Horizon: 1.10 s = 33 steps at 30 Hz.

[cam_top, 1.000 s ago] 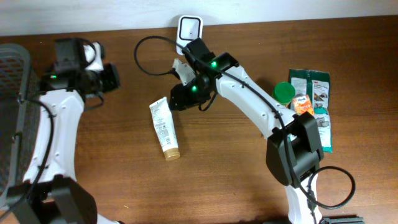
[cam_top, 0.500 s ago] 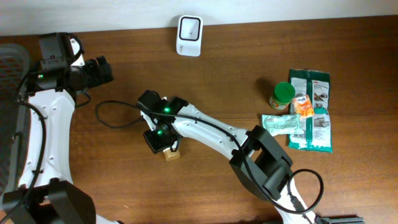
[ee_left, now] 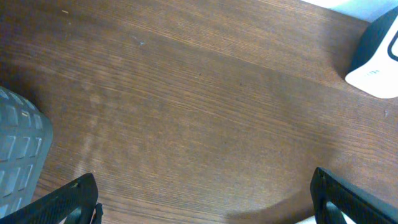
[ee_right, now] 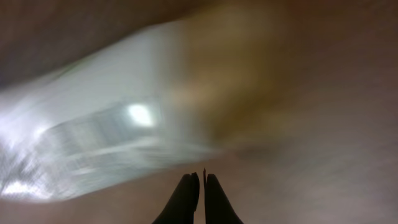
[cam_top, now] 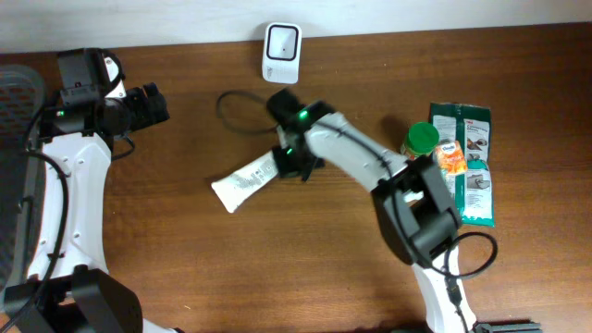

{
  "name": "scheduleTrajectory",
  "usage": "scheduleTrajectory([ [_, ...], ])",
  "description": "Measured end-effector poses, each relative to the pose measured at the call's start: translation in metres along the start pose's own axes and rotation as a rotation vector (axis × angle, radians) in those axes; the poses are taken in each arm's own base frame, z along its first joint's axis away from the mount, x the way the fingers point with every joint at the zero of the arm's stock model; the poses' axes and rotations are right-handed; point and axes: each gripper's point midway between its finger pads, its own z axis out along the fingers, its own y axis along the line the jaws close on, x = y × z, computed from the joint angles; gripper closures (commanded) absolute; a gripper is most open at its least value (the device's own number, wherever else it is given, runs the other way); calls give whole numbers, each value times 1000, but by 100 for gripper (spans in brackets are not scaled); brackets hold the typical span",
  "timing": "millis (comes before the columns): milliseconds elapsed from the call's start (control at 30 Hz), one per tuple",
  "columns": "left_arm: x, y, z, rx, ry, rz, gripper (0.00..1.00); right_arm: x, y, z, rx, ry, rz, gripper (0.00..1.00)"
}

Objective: Scan the item barcode
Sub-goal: 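Lift the Pantene tube with the right gripper toward the scanner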

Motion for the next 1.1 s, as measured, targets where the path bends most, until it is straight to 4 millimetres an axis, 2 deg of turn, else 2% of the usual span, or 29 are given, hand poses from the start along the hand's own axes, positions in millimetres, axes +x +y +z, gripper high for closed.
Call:
scheduleTrajectory([
  [33, 0, 0, 0, 0, 0, 0, 1, -15, -14, -3, -2, -43, 10, 92],
  [100, 0, 0, 0, 0, -1, 0, 1, -40, -20, -6, -24, -133, -18, 90],
  [200, 0, 0, 0, 0, 0, 0, 1, -53, -10, -8, -72, -182, -55, 81],
  [267, 0, 0, 0, 0, -1, 0, 1, -53, -8, -8, -83, -182, -46, 81],
  [400, 0, 0, 0, 0, -1, 0, 1, -71, 17, -10, -199, -253, -74, 79],
  [500, 0, 0, 0, 1, -1, 0, 1, -67, 39, -2, -244, -249, -114, 78],
  [533, 0, -1, 0, 8, 1, 0, 1, -66, 47, -1, -253, -253, -128, 73],
  [600, 3, -10, 0, 58, 15, -1, 1, -63, 59, -2, -286, -251, -156, 56],
  [700, 15, -19, -2, 117, 69, -5, 1, -48, 58, -2, -320, -173, -144, 43],
  [867, 22, -26, -3, 154, 100, -8, 1, -40, 30, -22, -468, -49, 6, 44],
  [900, 22, -26, -3, 155, 100, -8, 1, -39, 35, -21, -485, -44, 24, 48],
  [1000, 23, -26, -2, 156, 102, -8, 1, -21, 63, 3, -526, -13, 50, 55],
  [1100, 25, -25, 3, 154, 115, -10, 1, -3, 83, 26, -532, 13, 109, 57],
])
